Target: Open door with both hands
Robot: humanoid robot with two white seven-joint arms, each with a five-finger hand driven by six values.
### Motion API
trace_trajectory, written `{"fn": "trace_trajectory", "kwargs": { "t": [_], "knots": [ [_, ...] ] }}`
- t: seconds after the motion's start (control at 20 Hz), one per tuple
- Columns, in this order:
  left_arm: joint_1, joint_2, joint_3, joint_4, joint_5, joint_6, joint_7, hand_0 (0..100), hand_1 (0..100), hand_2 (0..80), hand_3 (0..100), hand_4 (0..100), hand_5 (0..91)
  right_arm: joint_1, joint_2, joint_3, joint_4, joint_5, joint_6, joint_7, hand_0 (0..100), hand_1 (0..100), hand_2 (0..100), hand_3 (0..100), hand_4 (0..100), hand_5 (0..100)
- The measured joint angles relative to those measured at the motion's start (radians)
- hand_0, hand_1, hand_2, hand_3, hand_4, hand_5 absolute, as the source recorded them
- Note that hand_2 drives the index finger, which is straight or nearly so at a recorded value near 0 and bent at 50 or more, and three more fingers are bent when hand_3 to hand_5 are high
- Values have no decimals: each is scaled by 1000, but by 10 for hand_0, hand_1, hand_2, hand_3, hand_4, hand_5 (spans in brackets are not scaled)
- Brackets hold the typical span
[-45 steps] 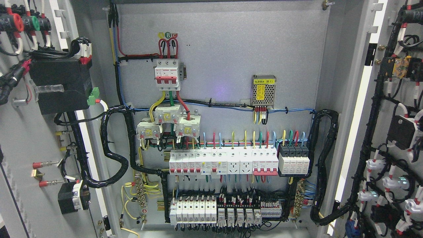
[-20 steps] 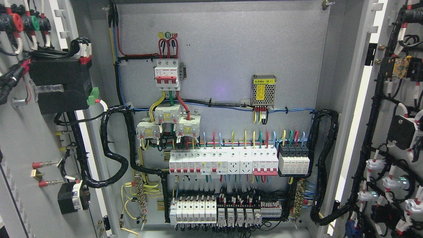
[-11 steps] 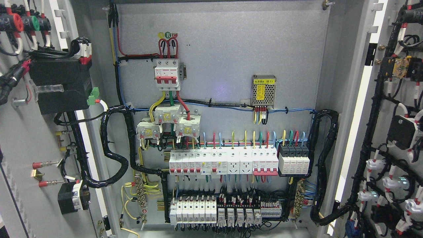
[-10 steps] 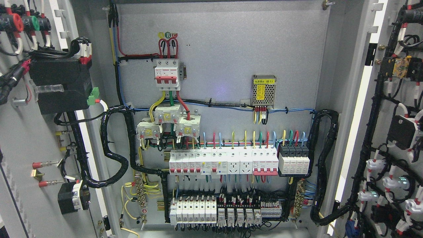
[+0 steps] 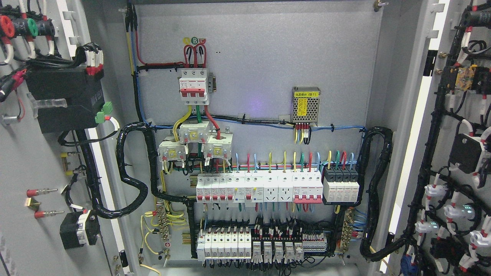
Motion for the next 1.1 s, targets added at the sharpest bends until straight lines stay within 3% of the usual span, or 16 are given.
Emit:
{"fn": "trace_trajectory", "kwargs": {
  "t": [0.55, 1.1],
  "knots": [
    [9, 23, 49, 0, 103, 0, 3, 0, 0, 0, 0, 42, 0, 64, -57, -24, 2, -92, 1, 44, 0, 0, 0, 0, 0, 0],
    [27, 59, 141, 2, 214, 0, -3, 0, 0, 0, 0, 42, 0, 83, -100, -34, 30, -145, 1, 48, 0, 0, 0, 0, 0, 0]
  ]
}}
